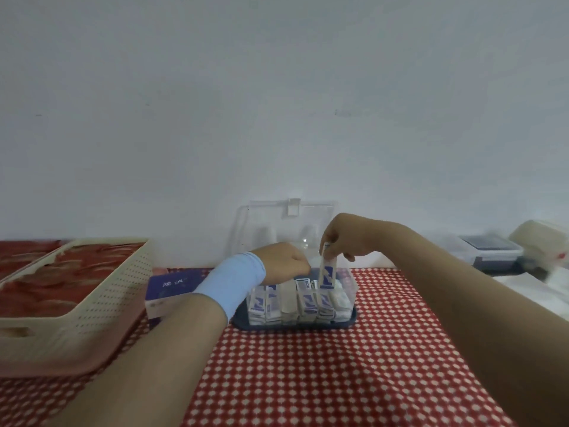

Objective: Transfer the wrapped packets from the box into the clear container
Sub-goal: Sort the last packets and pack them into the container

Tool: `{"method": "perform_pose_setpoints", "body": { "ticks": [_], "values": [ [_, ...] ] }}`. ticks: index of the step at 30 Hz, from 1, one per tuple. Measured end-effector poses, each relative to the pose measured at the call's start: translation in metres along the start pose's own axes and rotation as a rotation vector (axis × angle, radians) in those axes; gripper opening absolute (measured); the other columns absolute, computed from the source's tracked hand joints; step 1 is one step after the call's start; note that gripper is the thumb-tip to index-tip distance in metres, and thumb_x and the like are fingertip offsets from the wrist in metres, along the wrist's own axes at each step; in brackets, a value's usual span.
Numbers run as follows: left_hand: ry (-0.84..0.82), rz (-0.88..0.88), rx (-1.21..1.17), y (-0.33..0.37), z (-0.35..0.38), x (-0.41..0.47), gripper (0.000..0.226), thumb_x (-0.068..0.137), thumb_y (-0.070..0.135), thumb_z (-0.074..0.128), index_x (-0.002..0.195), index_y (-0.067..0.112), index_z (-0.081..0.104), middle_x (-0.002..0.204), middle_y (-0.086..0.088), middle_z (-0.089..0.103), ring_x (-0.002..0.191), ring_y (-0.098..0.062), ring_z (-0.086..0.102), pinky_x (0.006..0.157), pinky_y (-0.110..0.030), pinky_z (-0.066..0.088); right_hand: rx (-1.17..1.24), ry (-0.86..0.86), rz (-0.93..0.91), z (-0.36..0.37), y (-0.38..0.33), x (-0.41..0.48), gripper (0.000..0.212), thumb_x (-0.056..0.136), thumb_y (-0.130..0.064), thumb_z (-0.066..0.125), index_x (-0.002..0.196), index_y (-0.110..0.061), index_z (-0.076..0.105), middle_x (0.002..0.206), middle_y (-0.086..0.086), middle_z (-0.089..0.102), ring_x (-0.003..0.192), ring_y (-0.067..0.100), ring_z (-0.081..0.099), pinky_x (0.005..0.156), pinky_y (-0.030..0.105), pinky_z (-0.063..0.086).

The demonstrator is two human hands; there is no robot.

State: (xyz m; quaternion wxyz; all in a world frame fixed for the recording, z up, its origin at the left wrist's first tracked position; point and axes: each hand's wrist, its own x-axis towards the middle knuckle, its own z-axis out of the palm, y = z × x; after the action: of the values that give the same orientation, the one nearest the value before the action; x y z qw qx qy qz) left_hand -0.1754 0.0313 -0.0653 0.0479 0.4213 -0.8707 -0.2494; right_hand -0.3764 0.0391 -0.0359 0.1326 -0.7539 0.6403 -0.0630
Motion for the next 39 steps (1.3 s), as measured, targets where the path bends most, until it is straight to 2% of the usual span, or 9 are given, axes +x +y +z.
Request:
{"method": "perform_pose_setpoints", "body": {
  "ticks": [3,10,17,20,22,24,28,32,39],
  "values": [
    [-0.099,-0.038,-0.001,-0.003,0.010,0.009,0.038,0.089,0.040,0.050,0.095,0.006,0.065,0.103,-0.011,0.063,0.095,-0.031,0.056,0.090,-0.041,0.045,-0.027,-0.104,-0.005,0.007,0.003,0.012,0.009,0.086,-0.026,0.074,0.078,-0.031,0.075,0.083,0.008,0.076,0.050,0.008,0.056,0.069,0.027,0.047],
    [-0.123,-0.075,0.087,-0.018,0.018,0.014,0.041,0.061,0.057,0.043,0.067,0.016,0.048,0.077,-0.005,0.048,0.076,-0.022,0.044,0.075,-0.040,0.037,-0.145,-0.210,0.007,0.026,0.000,0.031,0.008,0.082,-0.031,0.079,0.088,-0.027,0.079,0.084,-0.004,0.075,0.074,0.014,0.068,0.075,0.030,0.056],
    [-0.069,0.080,0.098,-0.014,0.022,0.019,0.063,0.059,0.063,0.042,0.091,0.020,0.075,0.098,0.000,0.066,0.088,-0.017,0.061,0.087,-0.044,0.052,-0.209,-0.175,0.025,0.042,-0.003,0.030,0.024,0.080,-0.034,0.080,0.101,-0.022,0.080,0.086,-0.004,0.073,0.080,0.016,0.066,0.078,0.031,0.056],
    [-0.107,0.105,0.176,-0.003,0.029,0.018,0.044,0.077,0.053,0.050,0.108,0.032,0.074,0.120,0.007,0.063,0.106,-0.018,0.058,0.096,-0.038,0.047,-0.230,-0.163,0.036,0.046,-0.001,0.032,0.021,0.087,-0.031,0.075,0.103,-0.018,0.078,0.085,-0.002,0.072,0.076,0.016,0.063,0.080,0.032,0.056],
    [-0.103,0.108,0.179,-0.001,0.035,0.023,0.020,0.083,0.045,0.054,0.079,0.032,0.069,0.102,0.007,0.061,0.096,-0.020,0.054,0.089,-0.038,0.046,-0.269,-0.156,0.042,0.049,-0.001,0.033,0.017,0.091,-0.029,0.072,0.100,-0.016,0.077,0.081,0.001,0.070,0.070,0.016,0.057,0.076,0.031,0.054],
    [-0.111,0.091,0.176,-0.002,0.040,0.027,0.025,0.084,0.043,0.055,0.064,0.029,0.057,0.088,0.005,0.055,0.088,-0.020,0.047,0.086,-0.040,0.046,-0.322,-0.150,0.048,0.051,-0.002,0.032,0.015,0.093,-0.027,0.069,0.099,-0.016,0.076,0.074,-0.002,0.064,0.065,0.016,0.053,0.068,0.029,0.049],
    [-0.149,0.075,0.213,-0.003,0.043,0.030,0.031,0.082,0.050,0.052,0.093,0.028,0.071,0.107,0.005,0.058,0.100,-0.019,0.045,0.097,-0.045,0.044,-0.324,-0.121,0.024,0.052,-0.004,0.028,0.023,0.090,-0.031,0.071,0.112,-0.025,0.075,0.091,-0.007,0.072,0.083,0.018,0.066,0.077,0.030,0.053],
    [-0.179,0.088,0.249,-0.003,0.042,0.031,0.034,0.079,0.055,0.048,0.100,0.040,0.070,0.123,0.002,0.054,0.108,-0.019,0.043,0.102,-0.049,0.042,-0.228,-0.023,0.001,0.044,-0.002,0.022,0.028,0.089,-0.023,0.071,0.117,-0.025,0.075,0.109,-0.010,0.074,0.091,0.009,0.062,0.081,0.027,0.051],
    [-0.113,0.092,0.184,-0.003,0.037,0.025,0.046,0.081,0.053,0.055,0.120,0.033,0.069,0.135,0.004,0.056,0.117,-0.020,0.053,0.105,-0.044,0.042,-0.236,-0.046,0.001,0.048,-0.003,0.015,0.021,0.094,-0.023,0.063,0.107,-0.028,0.078,0.102,-0.007,0.076,0.094,0.017,0.070,0.090,0.038,0.058]
  ]
}}
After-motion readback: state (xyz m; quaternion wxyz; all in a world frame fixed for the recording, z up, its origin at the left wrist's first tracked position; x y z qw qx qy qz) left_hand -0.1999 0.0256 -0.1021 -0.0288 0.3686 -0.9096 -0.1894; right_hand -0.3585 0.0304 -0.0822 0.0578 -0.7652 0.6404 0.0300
